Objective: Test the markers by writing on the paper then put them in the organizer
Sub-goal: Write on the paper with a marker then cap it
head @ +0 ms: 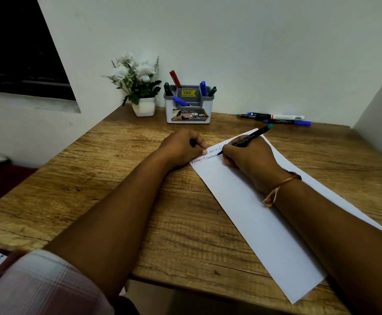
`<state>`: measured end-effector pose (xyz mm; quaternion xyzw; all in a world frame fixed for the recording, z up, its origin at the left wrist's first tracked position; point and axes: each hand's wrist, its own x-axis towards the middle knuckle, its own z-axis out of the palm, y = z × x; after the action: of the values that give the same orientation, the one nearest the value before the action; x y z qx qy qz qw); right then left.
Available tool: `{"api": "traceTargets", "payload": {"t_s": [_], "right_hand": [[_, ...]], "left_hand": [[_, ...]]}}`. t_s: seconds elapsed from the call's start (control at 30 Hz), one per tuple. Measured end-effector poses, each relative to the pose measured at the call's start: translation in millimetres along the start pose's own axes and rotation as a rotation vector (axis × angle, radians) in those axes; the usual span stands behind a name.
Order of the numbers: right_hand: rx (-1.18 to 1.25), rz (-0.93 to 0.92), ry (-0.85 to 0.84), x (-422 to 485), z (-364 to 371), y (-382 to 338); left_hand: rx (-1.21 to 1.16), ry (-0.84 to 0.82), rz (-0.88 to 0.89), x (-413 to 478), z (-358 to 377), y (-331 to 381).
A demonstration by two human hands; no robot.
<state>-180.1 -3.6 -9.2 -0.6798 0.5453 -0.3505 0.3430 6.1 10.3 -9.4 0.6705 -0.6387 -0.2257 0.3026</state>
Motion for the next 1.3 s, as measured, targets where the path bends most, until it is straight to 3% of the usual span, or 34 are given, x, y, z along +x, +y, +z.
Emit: {"api": "traceTargets", "payload": {"t_s": [0.47,0.73,1.07,1.2,1.3], "right_hand": [[0.061,0.011,0.018,1.2,2.6,1.0],[0.087,-0.007,-0.070,-3.4,1.1,-0.9],[0.199,0.103,0.023,5.3,2.4,1.9],[0.398,0.164,0.001,7.0,0.8,2.8],[0.585,0.134,-0.011,4.1,-1.1,1.5]], "left_hand": [[-0.002,0.009,0.014,0.2,-0.1,-1.5],[0.006,0.010,0.013,0.7,0.7,-1.2],[-0.012,0.009,0.010,-1.1,-0.4,1.2],[-0.057,0.070,-0.011,-1.6,1.7,0.9],[-0.259,0.192,-0.042,-2.1,1.9,6.4]]}}
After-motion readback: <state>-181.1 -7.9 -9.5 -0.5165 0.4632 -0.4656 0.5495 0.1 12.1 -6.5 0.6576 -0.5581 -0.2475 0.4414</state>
